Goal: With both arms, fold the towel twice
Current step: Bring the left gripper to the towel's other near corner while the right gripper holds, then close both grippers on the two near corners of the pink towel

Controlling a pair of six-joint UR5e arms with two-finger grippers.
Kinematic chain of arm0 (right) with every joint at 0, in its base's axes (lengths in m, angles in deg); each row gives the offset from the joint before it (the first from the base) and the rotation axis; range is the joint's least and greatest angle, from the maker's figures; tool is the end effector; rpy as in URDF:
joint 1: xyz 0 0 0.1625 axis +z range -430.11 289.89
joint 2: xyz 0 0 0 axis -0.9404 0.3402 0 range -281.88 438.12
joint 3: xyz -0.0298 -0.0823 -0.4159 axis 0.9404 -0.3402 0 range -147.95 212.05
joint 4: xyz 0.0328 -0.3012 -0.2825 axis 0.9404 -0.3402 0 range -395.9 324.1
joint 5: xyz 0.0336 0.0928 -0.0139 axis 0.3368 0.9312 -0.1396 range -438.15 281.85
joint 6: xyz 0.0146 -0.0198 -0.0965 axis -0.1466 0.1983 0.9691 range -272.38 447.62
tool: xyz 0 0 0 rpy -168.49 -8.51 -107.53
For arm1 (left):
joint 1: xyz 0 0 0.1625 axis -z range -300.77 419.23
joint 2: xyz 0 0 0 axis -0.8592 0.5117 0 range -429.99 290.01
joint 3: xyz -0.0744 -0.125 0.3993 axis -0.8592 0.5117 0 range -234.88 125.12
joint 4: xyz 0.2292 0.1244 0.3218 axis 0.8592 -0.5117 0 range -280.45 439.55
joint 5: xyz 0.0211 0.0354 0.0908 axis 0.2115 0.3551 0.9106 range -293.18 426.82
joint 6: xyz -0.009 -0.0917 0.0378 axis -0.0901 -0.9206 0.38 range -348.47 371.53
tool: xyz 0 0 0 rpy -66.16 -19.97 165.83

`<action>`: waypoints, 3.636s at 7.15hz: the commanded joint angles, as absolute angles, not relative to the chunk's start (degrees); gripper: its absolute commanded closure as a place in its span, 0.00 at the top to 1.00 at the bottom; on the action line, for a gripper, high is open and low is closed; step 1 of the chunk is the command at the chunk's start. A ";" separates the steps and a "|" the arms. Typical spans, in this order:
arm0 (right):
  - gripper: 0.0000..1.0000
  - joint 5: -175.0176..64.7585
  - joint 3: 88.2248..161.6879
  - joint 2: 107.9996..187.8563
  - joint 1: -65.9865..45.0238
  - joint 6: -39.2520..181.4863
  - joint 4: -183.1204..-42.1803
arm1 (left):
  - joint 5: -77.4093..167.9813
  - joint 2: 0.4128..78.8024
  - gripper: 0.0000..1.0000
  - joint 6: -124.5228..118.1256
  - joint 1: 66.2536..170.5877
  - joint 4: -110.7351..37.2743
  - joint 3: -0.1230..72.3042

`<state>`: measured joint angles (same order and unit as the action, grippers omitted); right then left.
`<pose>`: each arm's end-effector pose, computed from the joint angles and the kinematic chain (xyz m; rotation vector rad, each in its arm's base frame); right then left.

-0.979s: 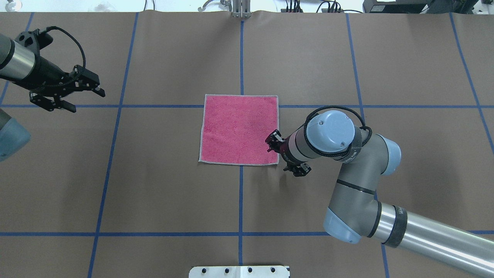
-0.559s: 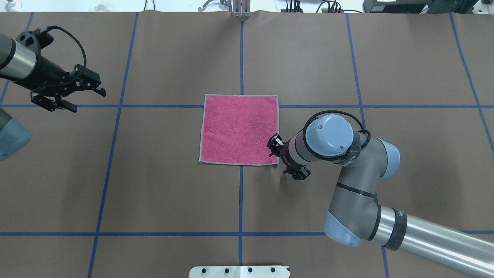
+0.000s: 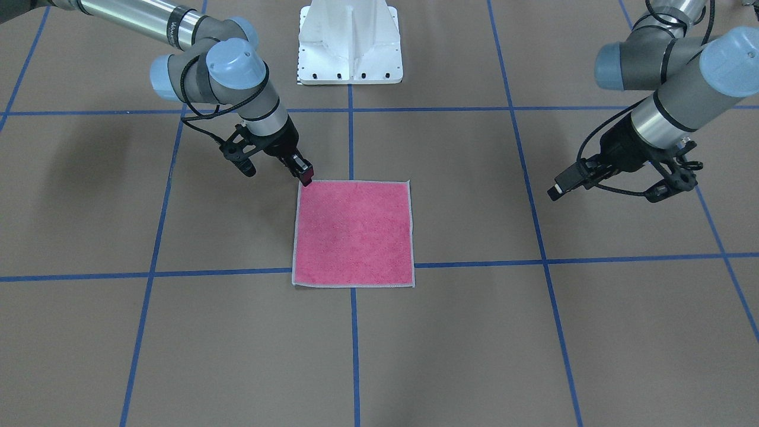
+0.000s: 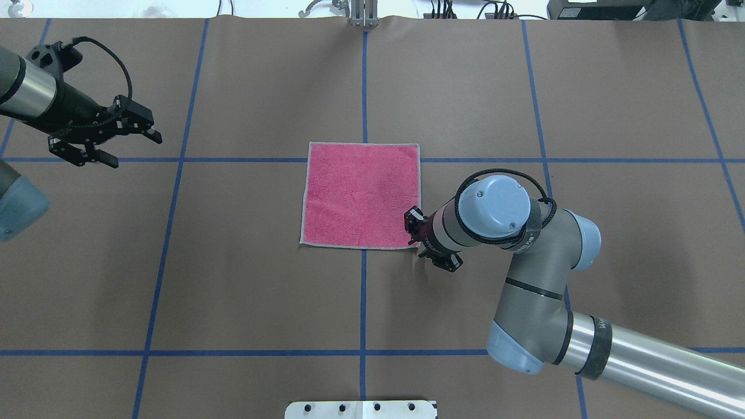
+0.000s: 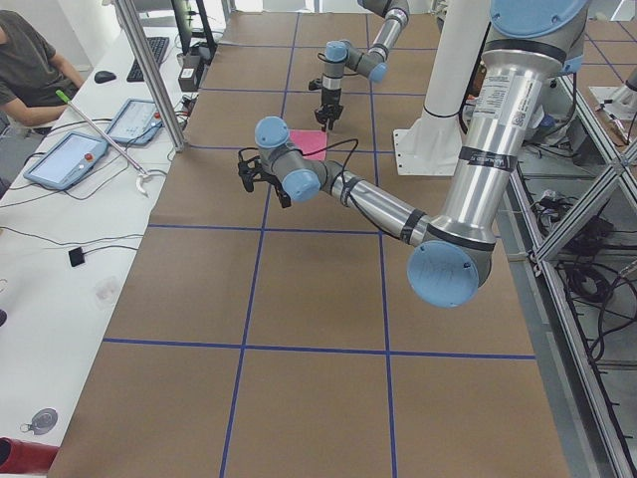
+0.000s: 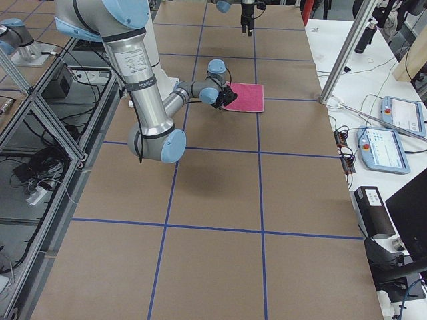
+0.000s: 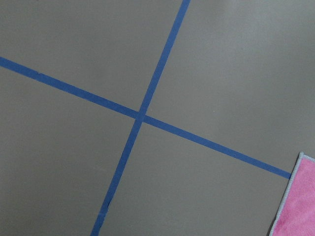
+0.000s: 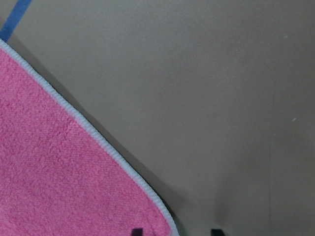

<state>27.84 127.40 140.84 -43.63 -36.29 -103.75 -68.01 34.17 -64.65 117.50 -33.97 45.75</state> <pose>-0.5442 -0.3894 0.3025 -0.3286 -0.9608 0.8323 0.2508 -0.5257 0.3828 -0.1243 1.0794 -0.3693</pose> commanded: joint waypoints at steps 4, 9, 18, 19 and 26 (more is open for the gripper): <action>0.00 27.58 128.46 140.52 -43.57 -36.31 -105.86 | -68.01 34.34 1.00 -65.20 117.50 -34.00 45.84; 0.00 27.67 131.09 141.92 -42.95 -36.31 -105.95 | -66.00 35.83 1.00 -68.26 116.27 -33.92 45.93; 0.00 28.02 134.70 145.88 -42.69 -36.22 -105.86 | -35.77 44.17 1.00 -88.14 87.28 -33.22 47.60; 0.00 28.11 135.14 146.06 -42.69 -36.22 -105.86 | -35.75 44.79 1.00 -88.14 86.83 -33.21 47.17; 0.00 28.11 136.64 147.03 -43.04 -36.40 -105.86 | -33.55 47.87 0.82 -92.27 83.05 -33.83 44.44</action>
<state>28.15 136.47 146.91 -42.91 -36.38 -105.86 -33.53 46.99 -91.57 83.36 -33.64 45.28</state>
